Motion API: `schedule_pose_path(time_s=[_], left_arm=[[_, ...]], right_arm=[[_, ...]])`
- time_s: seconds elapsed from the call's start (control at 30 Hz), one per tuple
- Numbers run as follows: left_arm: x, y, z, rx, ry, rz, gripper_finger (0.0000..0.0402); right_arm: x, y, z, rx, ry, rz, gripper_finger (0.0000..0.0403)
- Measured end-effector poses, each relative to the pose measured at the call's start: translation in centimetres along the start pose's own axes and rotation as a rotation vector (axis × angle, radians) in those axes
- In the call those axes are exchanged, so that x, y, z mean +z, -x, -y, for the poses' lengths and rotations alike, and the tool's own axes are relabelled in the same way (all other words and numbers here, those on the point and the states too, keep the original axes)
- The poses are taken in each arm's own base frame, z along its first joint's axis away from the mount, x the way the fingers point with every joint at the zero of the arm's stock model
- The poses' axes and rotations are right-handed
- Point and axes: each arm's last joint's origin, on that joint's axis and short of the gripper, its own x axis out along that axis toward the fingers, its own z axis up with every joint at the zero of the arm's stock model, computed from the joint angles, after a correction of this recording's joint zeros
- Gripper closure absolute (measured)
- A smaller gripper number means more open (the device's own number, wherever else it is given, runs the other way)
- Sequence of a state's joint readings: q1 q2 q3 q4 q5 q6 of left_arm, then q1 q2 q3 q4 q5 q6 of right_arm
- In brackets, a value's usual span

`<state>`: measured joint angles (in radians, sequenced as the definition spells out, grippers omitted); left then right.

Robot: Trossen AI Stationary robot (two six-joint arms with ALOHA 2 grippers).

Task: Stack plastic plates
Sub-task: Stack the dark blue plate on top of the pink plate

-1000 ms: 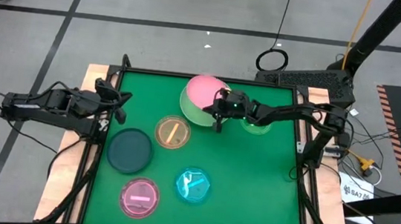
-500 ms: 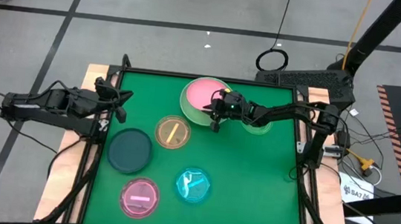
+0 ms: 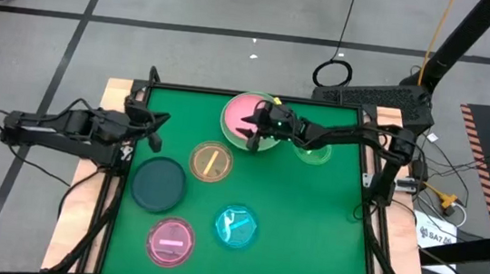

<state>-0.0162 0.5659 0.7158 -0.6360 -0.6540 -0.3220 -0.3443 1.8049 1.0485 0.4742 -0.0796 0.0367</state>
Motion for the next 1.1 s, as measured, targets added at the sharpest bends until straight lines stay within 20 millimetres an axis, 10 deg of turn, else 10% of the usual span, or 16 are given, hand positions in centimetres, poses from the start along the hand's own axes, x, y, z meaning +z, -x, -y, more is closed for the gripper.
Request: schedule_pose_path(time_s=[0.43, 0.7, 1.1], left_arm=[[-2.0, -3.1, 4.5, -0.143, 0.073, -0.270, 0.0366], [-3.2, -3.9, 5.3, -0.107, 0.043, -0.375, 0.0366], [-4.1, -3.7, 5.5, -0.186, 0.174, -0.558, 0.0366]], right_arm=[[0.7, 5.2, -5.7, -0.016, 0.132, -0.195, 0.0240], [6.6, 9.2, -2.8, -0.514, 0.404, 0.119, 0.0283], [5.0, 12.0, -3.5, -0.194, 0.400, -0.120, 0.0347]])
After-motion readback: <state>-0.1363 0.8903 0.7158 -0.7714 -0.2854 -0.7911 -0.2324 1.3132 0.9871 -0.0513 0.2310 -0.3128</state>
